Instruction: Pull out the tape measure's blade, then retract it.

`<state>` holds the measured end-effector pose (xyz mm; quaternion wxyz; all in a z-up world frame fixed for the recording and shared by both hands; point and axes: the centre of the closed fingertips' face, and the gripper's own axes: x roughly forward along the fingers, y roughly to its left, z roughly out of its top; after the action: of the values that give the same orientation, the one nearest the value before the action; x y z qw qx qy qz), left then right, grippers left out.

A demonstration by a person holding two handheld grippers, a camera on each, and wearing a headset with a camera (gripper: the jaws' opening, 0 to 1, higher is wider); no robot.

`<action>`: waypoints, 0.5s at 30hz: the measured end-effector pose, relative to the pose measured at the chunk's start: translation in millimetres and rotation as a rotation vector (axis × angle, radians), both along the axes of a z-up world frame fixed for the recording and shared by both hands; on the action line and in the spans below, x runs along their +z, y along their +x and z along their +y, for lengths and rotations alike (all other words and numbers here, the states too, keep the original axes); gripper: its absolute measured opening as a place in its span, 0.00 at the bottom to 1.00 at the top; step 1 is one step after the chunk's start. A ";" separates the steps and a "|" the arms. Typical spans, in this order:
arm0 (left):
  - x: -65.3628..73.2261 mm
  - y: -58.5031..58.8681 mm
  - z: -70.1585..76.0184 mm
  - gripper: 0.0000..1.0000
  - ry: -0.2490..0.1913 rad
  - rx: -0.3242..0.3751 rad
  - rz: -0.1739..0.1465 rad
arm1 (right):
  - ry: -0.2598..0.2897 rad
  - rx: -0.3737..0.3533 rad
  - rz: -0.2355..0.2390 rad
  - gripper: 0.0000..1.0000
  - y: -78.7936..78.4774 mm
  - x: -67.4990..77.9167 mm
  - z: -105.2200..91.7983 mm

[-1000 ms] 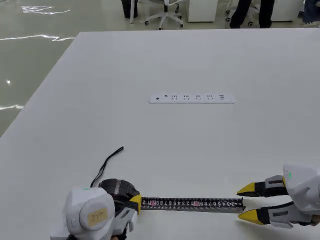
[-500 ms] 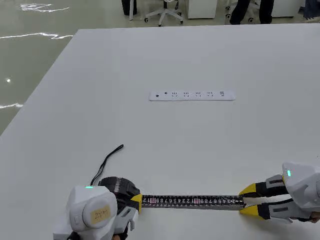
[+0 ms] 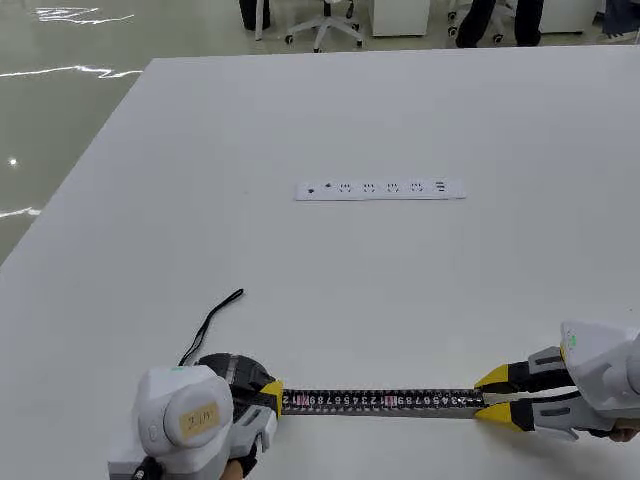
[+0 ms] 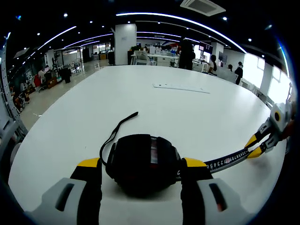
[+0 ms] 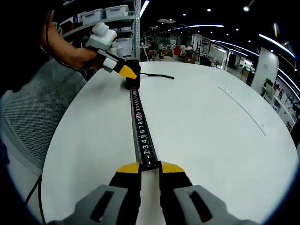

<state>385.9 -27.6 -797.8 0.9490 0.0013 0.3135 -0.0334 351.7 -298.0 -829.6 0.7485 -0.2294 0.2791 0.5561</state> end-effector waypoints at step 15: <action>-3.6 4.2 -2.5 0.63 -0.039 0.058 0.026 | -0.014 0.001 0.000 0.14 -0.3 0.0 -1.2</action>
<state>390.1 -30.1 -801.4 0.9452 -0.0269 0.3251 -0.0123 351.4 -299.2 -829.6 0.7466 -0.2348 0.2825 0.5547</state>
